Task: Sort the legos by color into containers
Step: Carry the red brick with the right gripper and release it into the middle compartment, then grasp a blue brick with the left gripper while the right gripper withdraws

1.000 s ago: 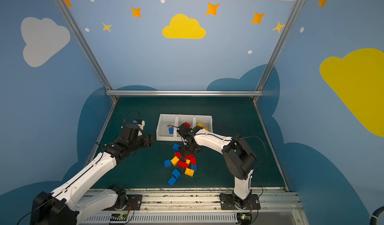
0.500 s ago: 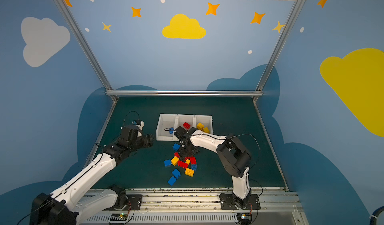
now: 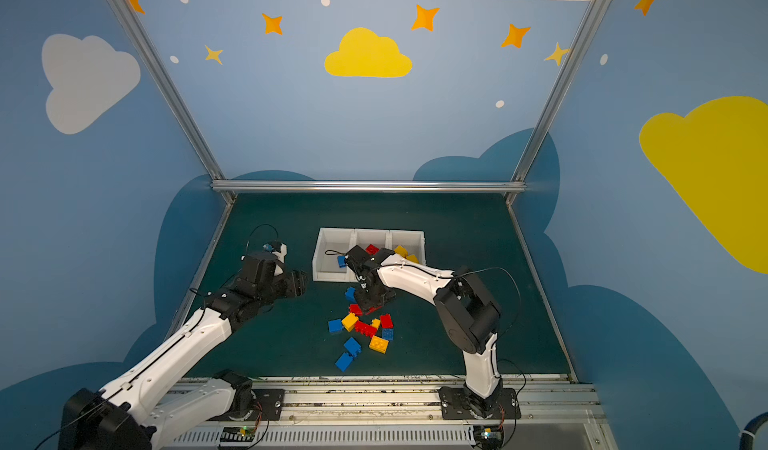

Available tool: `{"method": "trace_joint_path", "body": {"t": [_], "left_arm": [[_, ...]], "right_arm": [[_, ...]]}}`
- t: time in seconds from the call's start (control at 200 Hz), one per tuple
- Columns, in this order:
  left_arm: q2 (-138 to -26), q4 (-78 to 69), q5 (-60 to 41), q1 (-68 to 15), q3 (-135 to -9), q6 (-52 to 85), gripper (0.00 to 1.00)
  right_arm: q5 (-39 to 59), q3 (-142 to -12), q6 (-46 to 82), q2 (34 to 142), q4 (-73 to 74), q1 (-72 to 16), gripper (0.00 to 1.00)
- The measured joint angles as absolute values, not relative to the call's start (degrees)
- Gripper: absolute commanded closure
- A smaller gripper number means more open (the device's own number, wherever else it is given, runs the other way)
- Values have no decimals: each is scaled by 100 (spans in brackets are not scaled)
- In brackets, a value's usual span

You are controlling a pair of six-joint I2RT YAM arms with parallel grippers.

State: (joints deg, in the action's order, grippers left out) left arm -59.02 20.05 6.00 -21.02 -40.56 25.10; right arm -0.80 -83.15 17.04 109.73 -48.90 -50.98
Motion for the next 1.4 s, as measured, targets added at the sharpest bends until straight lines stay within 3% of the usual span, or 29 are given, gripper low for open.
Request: {"method": "trace_joint_path", "body": {"t": [0.185, 0.375, 0.491, 0.571, 1.397], "left_arm": [[-5815, 1979, 580, -2099, -3920, 2569, 29], [-5728, 1979, 541, -2099, -3795, 2624, 29], [-5664, 1968, 489, -2099, -3750, 2644, 29], [-5649, 1966, 445, -2099, -3732, 2661, 29], [-5900, 1789, -82, -2104, -3708, 2657, 28]], "right_arm": [[-207, -9660, 1258, 11087, -5105, -4904, 46], [-292, -10836, 954, 11863, -5225, -4480, 43], [-301, -11172, 878, 12359, -5369, -4292, 24], [-327, -11271, 867, 12580, -5470, -4211, 20], [-340, -11201, 869, 12164, -5625, -4224, 19]]}}
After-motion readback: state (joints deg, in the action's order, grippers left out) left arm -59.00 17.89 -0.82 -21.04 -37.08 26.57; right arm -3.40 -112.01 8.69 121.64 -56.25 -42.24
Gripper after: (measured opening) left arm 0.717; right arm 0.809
